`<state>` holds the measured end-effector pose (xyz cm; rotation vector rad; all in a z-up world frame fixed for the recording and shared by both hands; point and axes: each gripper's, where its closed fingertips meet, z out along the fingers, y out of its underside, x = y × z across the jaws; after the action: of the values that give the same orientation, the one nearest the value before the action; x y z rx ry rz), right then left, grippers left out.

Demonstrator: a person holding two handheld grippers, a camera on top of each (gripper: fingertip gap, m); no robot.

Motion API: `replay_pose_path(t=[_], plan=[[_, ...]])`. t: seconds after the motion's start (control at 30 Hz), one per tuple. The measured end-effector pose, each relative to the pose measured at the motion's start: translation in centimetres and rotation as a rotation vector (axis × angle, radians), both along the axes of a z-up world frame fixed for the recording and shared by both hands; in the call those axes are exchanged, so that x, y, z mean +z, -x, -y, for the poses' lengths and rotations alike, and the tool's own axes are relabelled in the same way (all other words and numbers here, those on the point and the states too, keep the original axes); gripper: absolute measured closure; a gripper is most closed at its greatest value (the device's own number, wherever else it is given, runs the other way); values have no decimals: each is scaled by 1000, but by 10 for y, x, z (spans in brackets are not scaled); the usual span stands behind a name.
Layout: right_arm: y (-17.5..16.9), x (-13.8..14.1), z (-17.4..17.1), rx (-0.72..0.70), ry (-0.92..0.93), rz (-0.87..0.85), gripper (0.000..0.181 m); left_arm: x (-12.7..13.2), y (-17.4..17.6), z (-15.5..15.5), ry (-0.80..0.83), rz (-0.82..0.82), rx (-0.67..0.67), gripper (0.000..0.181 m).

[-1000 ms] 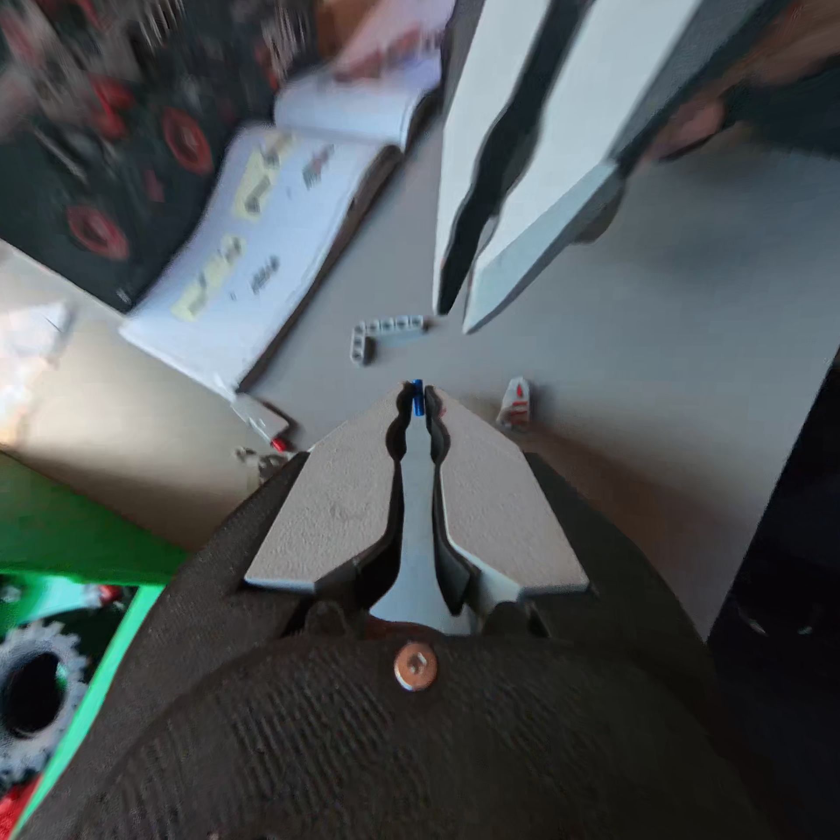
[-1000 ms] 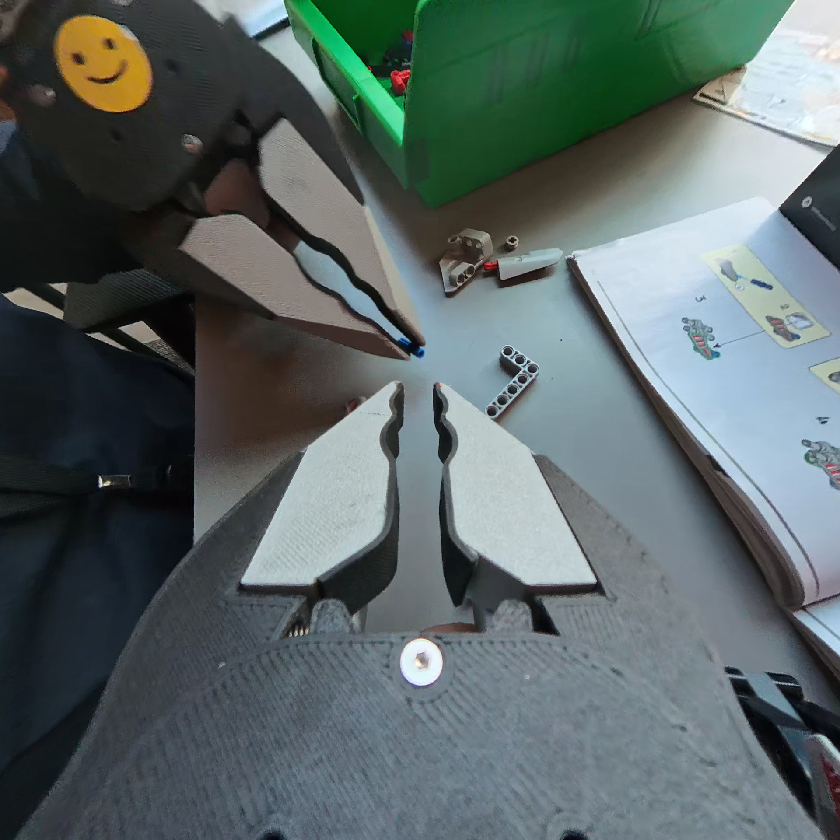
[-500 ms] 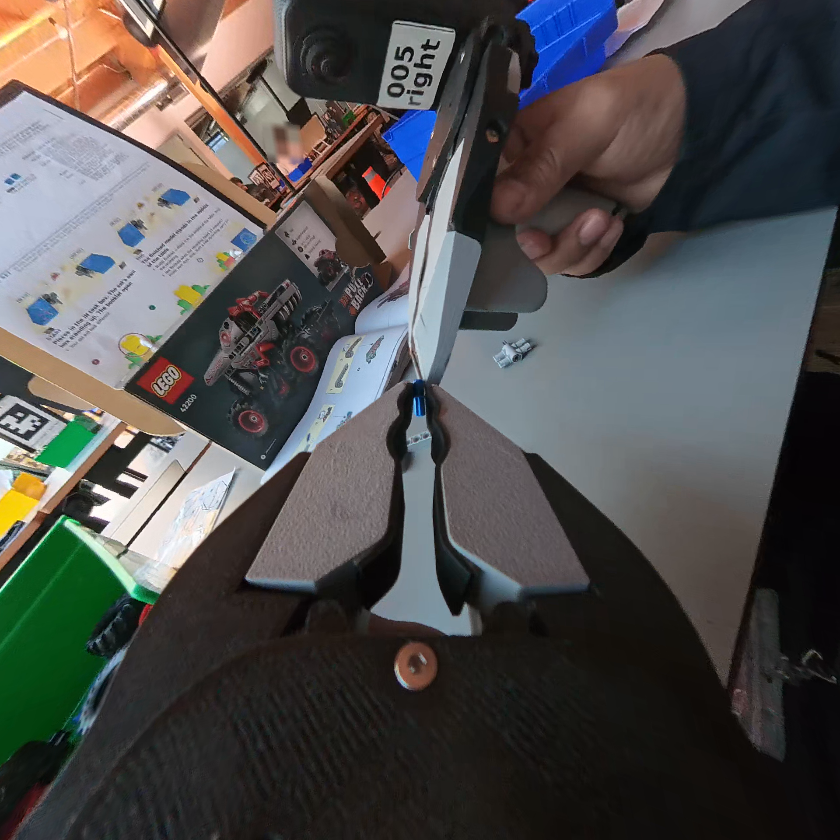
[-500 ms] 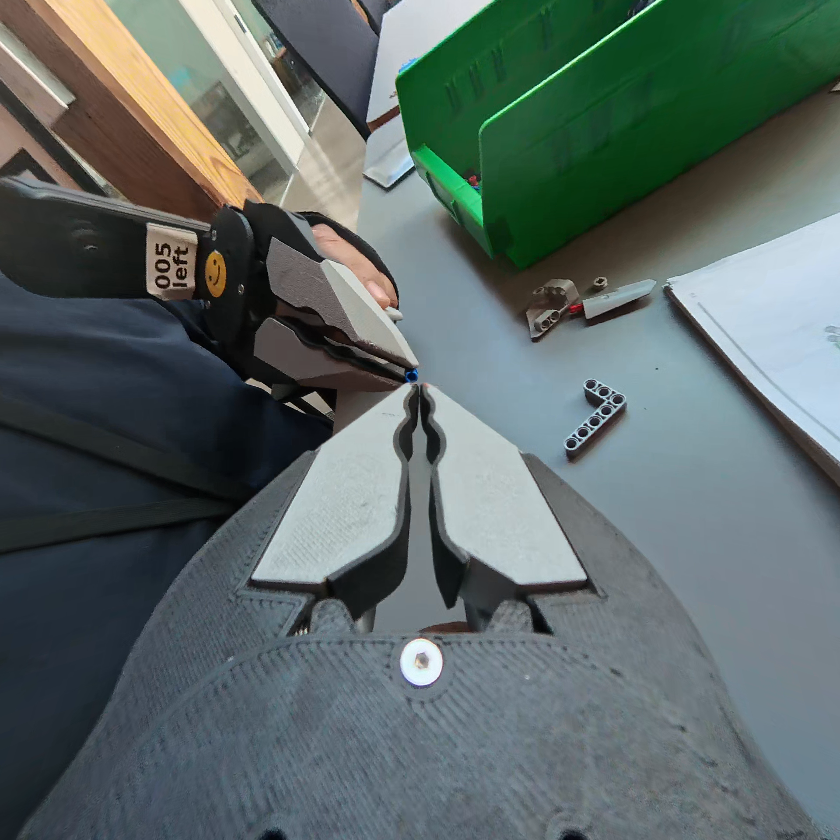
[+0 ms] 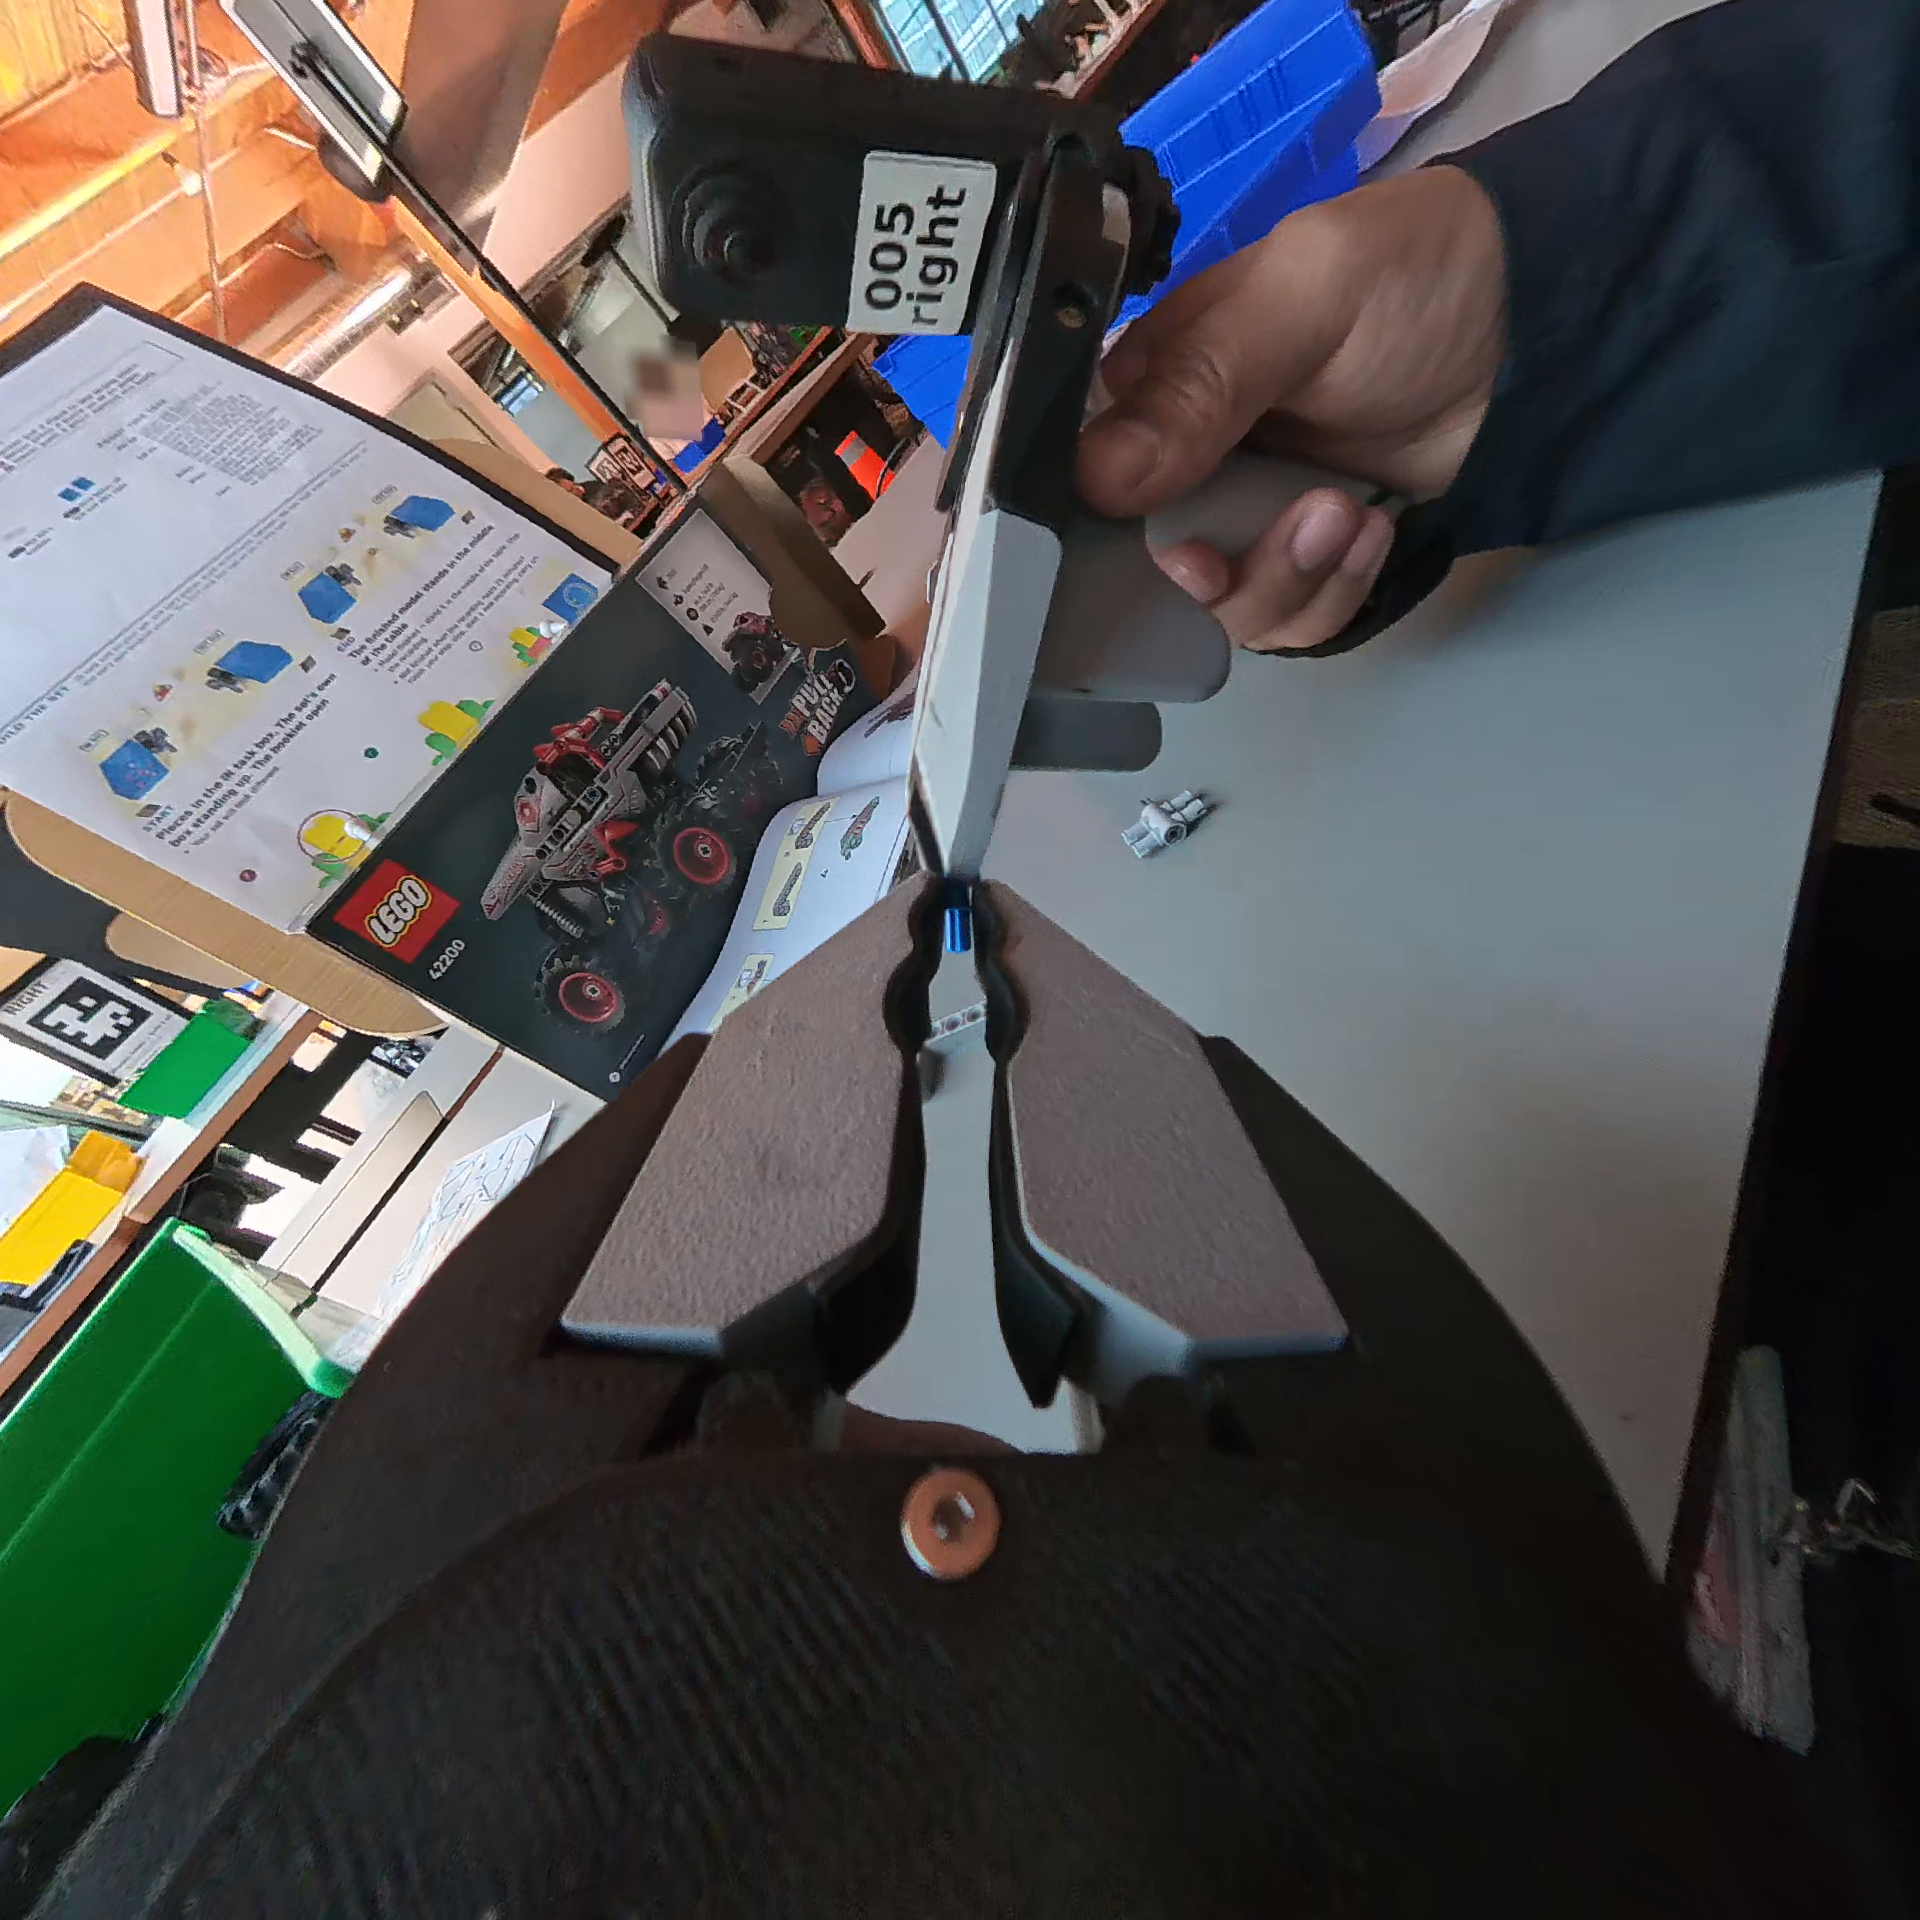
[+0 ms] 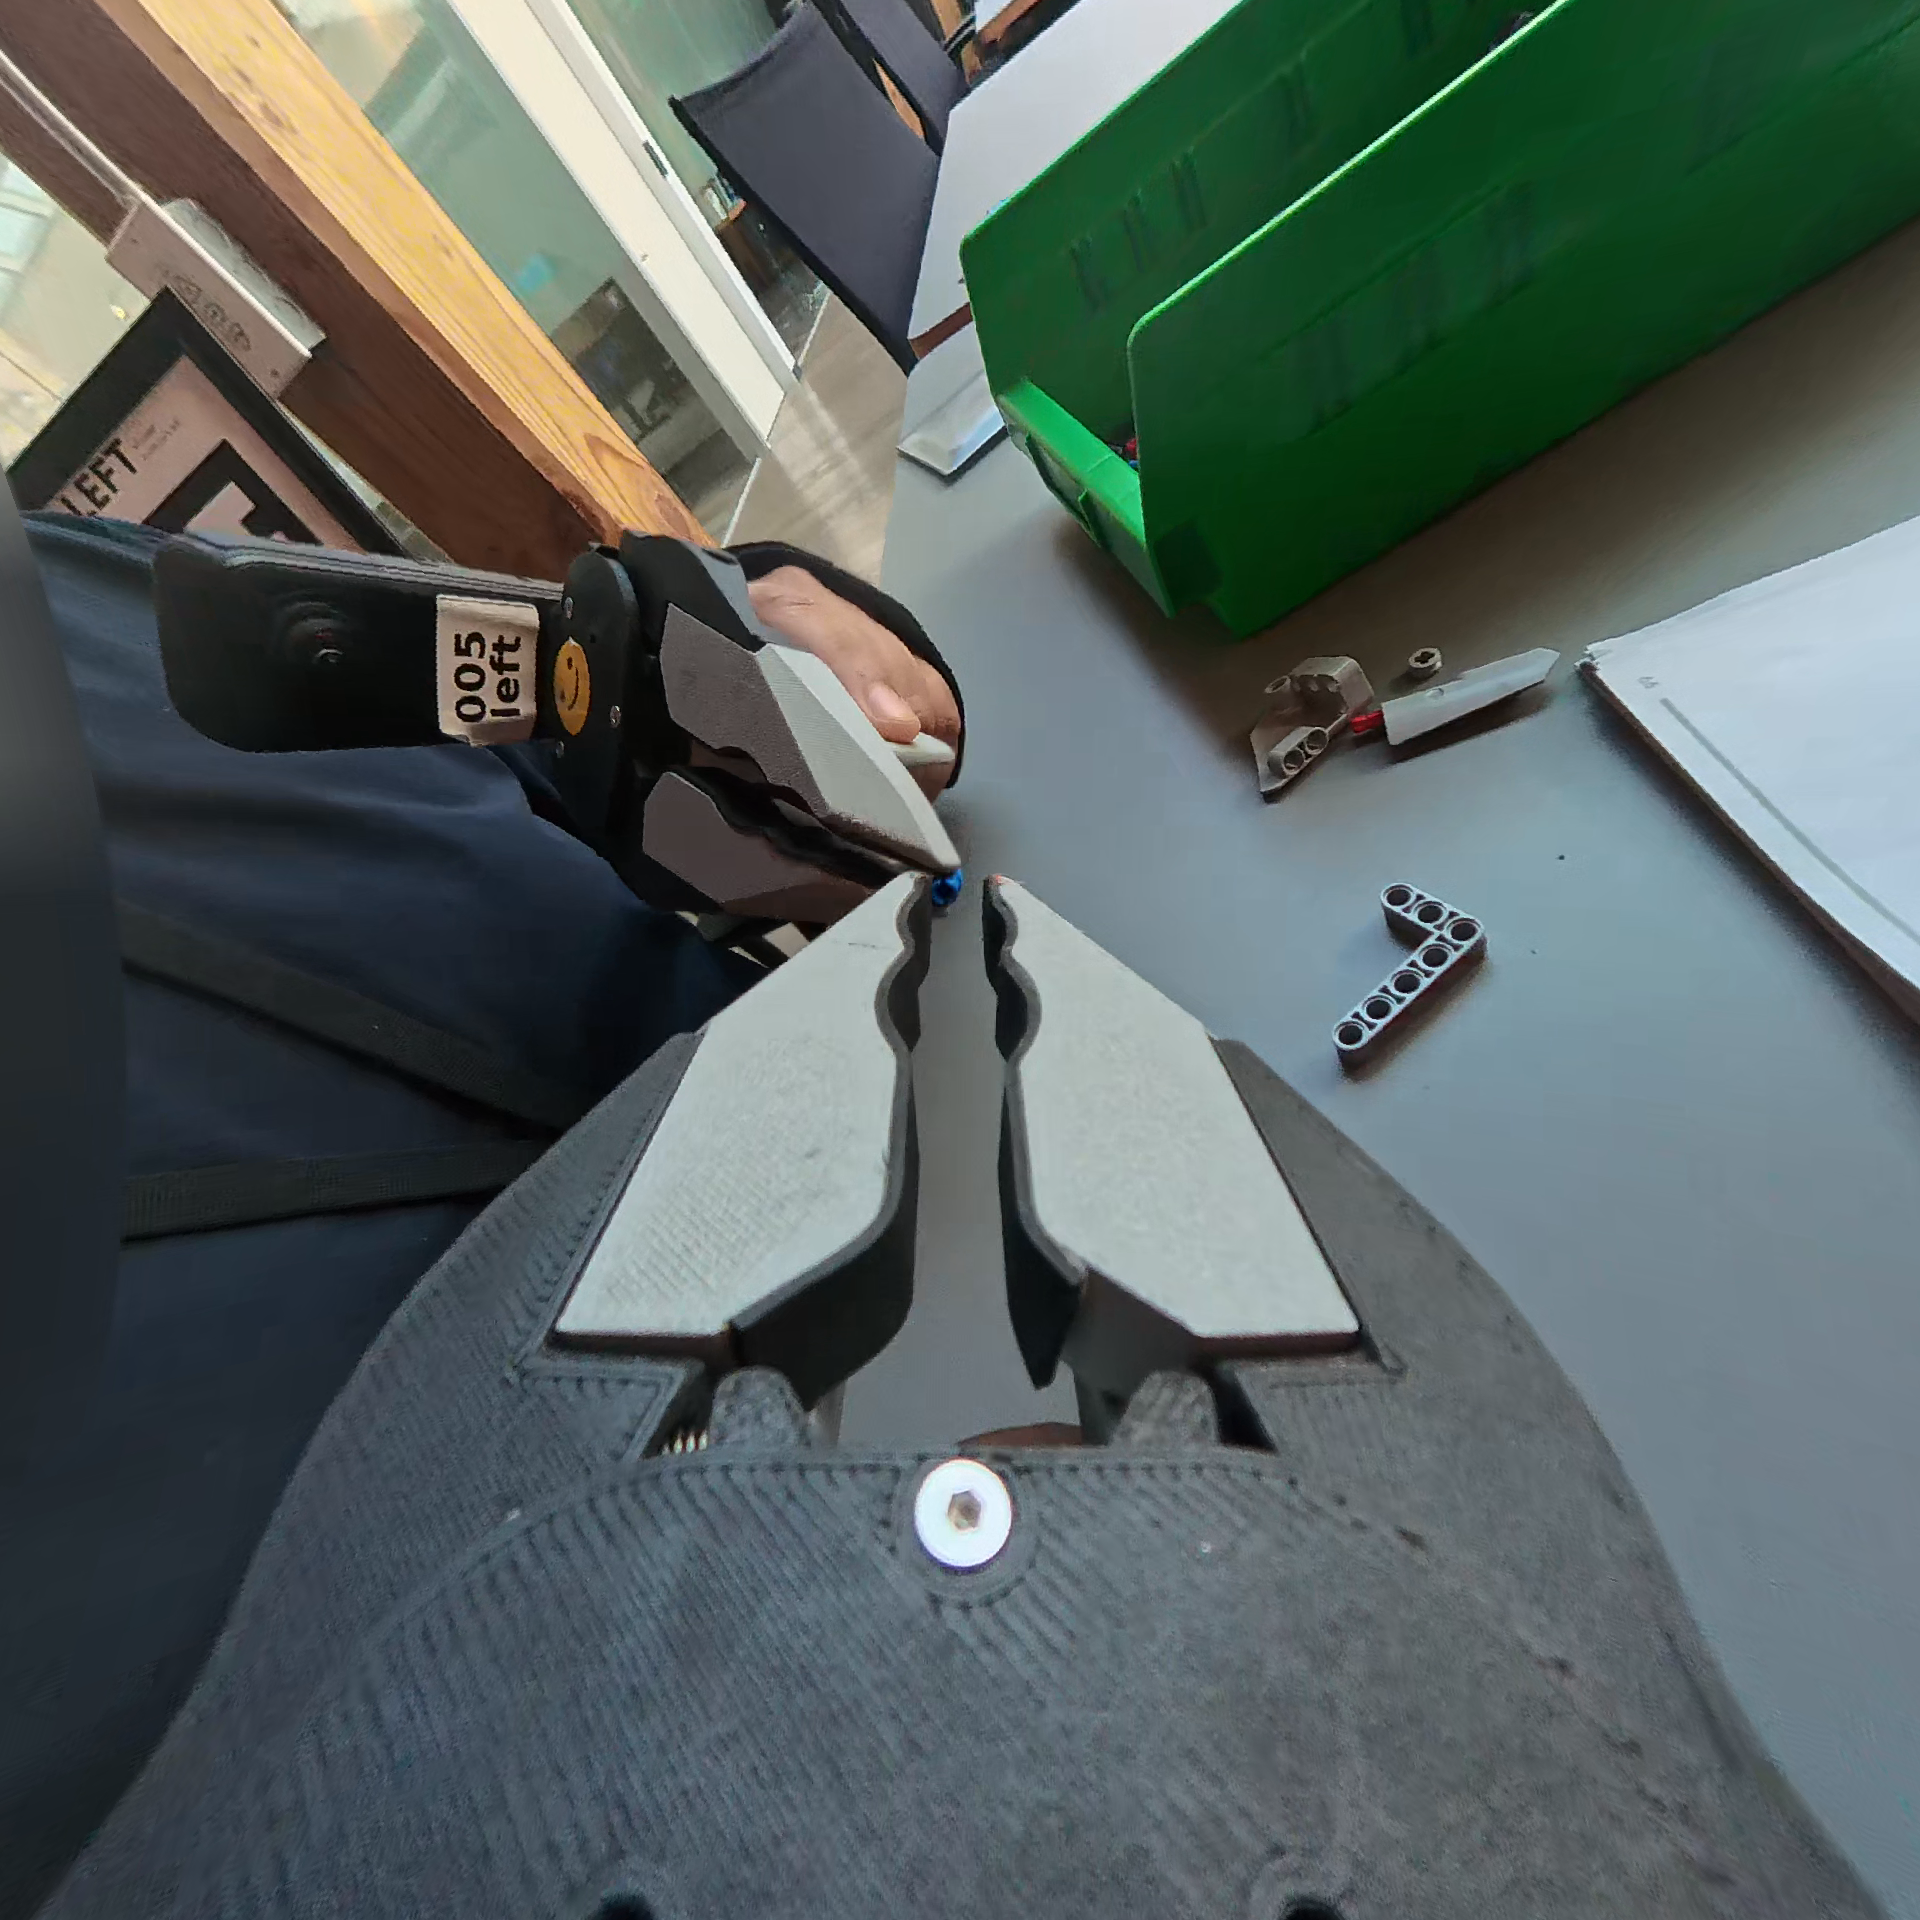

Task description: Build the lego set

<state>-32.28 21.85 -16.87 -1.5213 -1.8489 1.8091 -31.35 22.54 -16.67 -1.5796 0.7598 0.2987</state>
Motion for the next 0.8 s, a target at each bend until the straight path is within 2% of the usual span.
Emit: replay_pose_path(t=[0.3, 0.43, 0.53, 0.8], plan=[[2, -4, -3, -23, 7, 24, 180, -4, 3, -5, 10, -13, 33, 180], [2, -6, -5, -31, 2, 38, 180, -11, 9, -8, 43, -11, 65, 170], [3, -6, -7, -42, -6, 34, 181, -12, 10, -7, 54, 2, 59, 180], [6, -7, -10, -71, -48, 16, 180, -14, 12, -10, 56, -4, 86, 180]])
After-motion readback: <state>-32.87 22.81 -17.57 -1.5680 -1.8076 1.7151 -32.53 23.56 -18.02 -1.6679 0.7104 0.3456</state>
